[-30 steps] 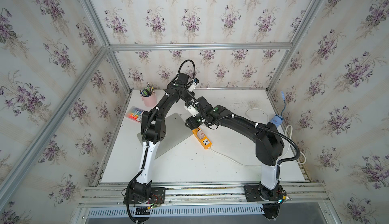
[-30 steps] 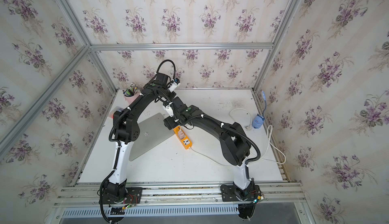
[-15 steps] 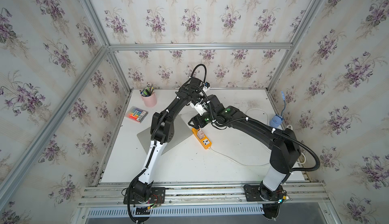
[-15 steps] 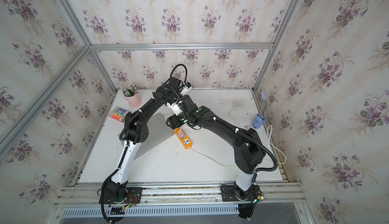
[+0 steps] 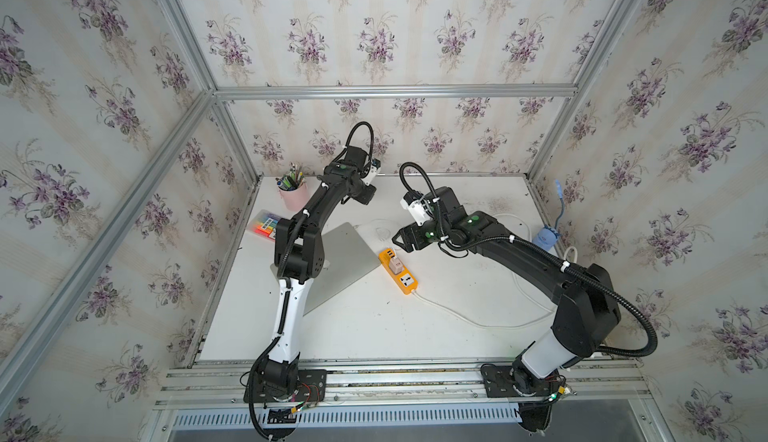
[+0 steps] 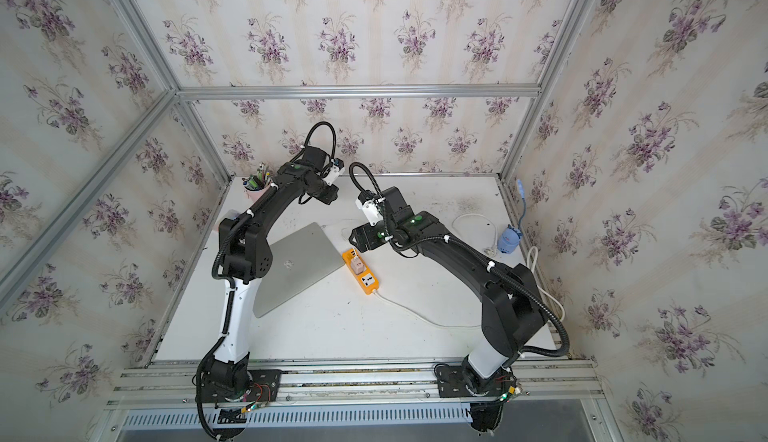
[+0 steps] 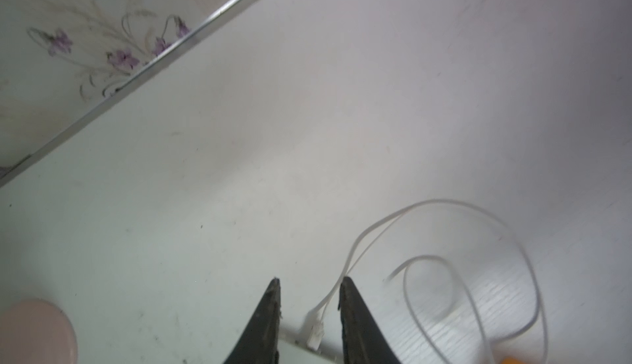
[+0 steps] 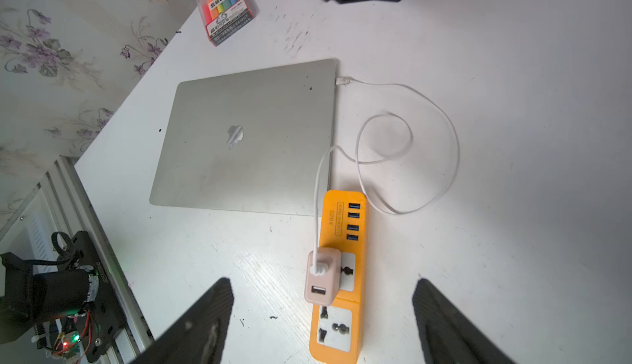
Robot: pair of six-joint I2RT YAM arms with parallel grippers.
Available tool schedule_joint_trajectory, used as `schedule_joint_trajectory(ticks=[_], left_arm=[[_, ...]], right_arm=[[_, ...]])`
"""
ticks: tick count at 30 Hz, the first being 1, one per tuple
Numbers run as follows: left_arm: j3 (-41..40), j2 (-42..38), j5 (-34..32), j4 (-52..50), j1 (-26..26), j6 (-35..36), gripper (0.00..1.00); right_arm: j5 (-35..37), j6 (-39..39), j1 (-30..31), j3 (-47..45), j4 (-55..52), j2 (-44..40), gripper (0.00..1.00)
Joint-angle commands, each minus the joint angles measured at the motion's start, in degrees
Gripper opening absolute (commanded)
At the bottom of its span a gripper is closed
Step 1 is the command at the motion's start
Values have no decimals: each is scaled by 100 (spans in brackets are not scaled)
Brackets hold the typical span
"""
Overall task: Unplug the laptop charger
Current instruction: Remove the charging cable from the laptop.
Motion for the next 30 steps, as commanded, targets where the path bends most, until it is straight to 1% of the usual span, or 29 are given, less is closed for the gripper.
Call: schedule_joint_trajectory(ticks=[1, 4, 10, 15, 21, 25, 30], left_arm=[[141, 74, -265, -1307, -8, 976, 30], [137, 156, -572, -1447, -27, 1364, 29], [78, 308, -968, -1284, -45, 1451, 28], [48, 450, -797, -1321, -68, 1469, 27], [32, 553, -760, -1317, -135, 1531, 26], [-23, 601, -851, -1331, -140, 1566, 26], [-134, 666, -789, -1335, -108, 1613, 25]], right_arm=[[-349, 122, 59, 212, 139, 64, 83], [-257, 83, 298, 378, 161, 284, 83], [-101, 211, 673, 446, 416, 674, 82], [-91, 289, 734, 280, 605, 725, 82], [-195, 305, 735, 300, 611, 813, 82], [-169, 304, 737, 267, 614, 772, 82], [-142, 282, 735, 232, 590, 744, 82]])
